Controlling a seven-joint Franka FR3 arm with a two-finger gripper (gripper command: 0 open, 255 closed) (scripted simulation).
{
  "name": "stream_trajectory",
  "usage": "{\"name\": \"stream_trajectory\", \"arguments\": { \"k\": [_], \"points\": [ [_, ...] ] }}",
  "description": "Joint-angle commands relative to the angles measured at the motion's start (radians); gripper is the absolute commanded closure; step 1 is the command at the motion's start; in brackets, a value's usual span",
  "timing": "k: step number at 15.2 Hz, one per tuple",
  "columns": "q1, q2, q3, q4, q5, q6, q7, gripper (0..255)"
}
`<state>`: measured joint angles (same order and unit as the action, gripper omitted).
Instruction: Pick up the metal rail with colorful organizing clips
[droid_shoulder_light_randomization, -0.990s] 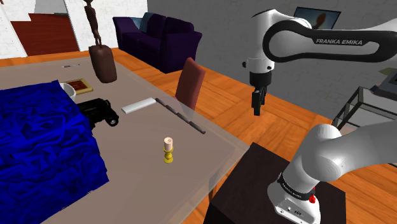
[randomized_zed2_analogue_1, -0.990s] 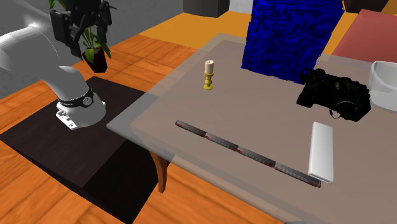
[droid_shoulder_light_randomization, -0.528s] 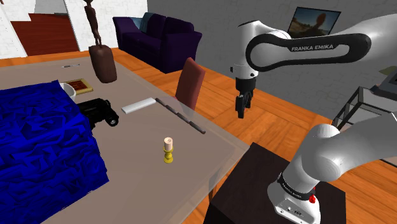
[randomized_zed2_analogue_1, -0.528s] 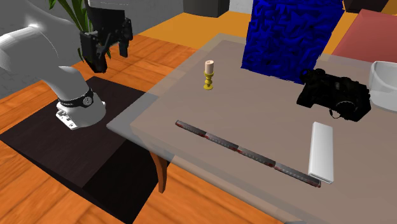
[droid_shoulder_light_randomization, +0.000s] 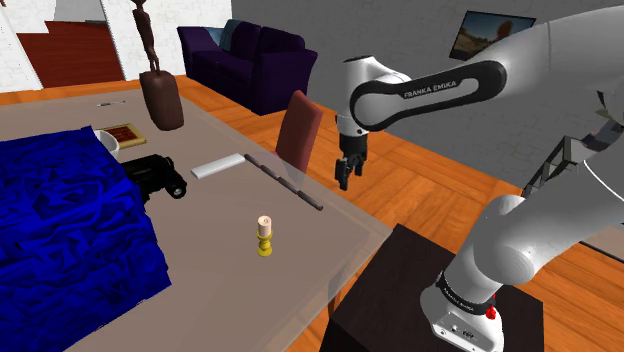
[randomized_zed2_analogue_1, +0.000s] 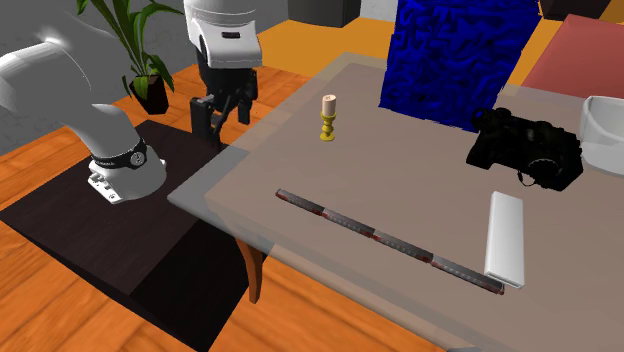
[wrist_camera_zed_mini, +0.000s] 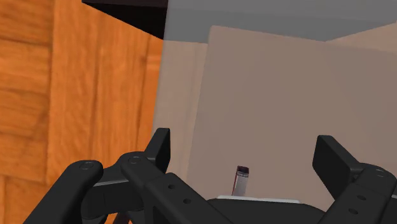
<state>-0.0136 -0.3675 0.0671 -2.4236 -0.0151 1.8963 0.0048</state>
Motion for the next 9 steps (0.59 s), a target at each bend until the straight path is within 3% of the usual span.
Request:
{"name": "stream_trajectory", "arguments": {
  "k": [1, 9],
  "points": [
    [-0.003, 0.073, 0.005, 0.029, -0.001, 0.066, 0.02, 0],
    [-0.011, 0.351, 0.015, 0.186, -0.02, 0.267, 0.098, 0]
  ]
}}
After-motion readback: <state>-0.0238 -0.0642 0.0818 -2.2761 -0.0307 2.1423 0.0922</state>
